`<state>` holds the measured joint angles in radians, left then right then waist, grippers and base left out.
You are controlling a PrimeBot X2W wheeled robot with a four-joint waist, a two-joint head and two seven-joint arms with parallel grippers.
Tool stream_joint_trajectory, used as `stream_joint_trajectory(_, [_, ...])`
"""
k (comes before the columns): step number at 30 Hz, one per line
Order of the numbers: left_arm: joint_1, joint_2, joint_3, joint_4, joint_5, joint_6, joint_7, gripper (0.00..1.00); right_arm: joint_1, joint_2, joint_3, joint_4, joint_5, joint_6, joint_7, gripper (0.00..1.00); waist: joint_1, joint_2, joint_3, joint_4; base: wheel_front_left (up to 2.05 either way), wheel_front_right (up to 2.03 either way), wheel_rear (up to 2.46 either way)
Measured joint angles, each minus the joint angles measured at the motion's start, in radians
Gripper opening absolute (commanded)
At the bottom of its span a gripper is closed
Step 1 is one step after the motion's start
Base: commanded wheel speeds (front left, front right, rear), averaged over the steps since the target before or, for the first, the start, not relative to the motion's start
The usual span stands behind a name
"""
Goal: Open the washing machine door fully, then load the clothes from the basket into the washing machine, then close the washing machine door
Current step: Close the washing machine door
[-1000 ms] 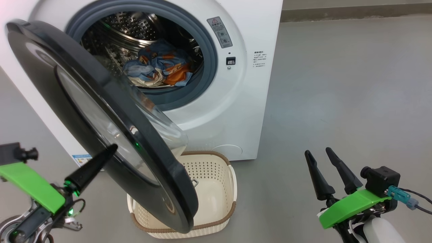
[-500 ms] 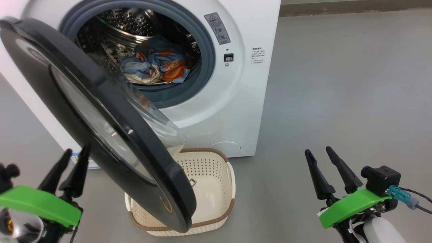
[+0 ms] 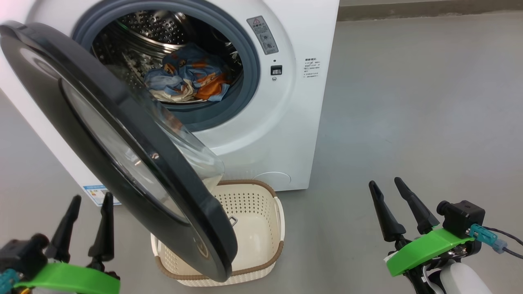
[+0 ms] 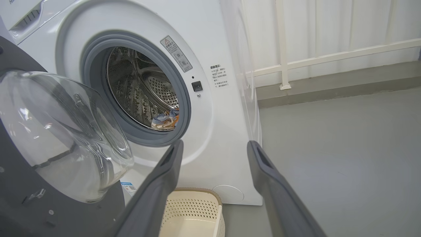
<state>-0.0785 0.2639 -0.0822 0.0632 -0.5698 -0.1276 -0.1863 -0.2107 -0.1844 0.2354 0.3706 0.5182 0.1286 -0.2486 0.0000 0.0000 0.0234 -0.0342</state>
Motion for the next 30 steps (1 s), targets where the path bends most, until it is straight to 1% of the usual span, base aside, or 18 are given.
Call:
stream_joint_trajectory(3, [0.015,-0.001,-0.007,0.029,0.034,0.001,-0.03,1.0,0.0,0.0,0.001,0.0,0.0,0.0,0.0,1.0,0.0,0.0,-0.001,0.0,0.0,0.0,0.0])
stream_joint_trajectory(4, [0.017,-0.004,-0.01,0.04,0.061,0.006,-0.044,1.0,0.0,0.0,0.002,0.0,0.0,0.0,0.0,1.0,0.0001,0.0,-0.002,0.0,0.0,0.0,0.0])
stream_joint_trajectory(12, [0.018,-0.024,-0.021,0.068,0.143,0.016,-0.062,1.0,0.0,-0.004,0.002,0.0,0.0,0.0,0.0,1.0,0.0,0.0,0.004,0.002,0.0,0.0,0.0])
stream_joint_trajectory(20, [0.018,-0.059,-0.005,0.062,0.198,0.017,-0.065,1.0,0.0,-0.005,0.002,-0.007,-0.007,0.0,0.0,1.0,0.0,0.0,0.012,0.007,0.0,0.0,0.0])
stream_joint_trajectory(30, [0.019,-0.091,0.024,0.057,0.229,0.008,-0.066,1.0,-0.001,-0.005,-0.001,-0.007,-0.007,0.0,0.0,1.0,0.0,0.0,0.018,0.009,0.0,0.0,0.0])
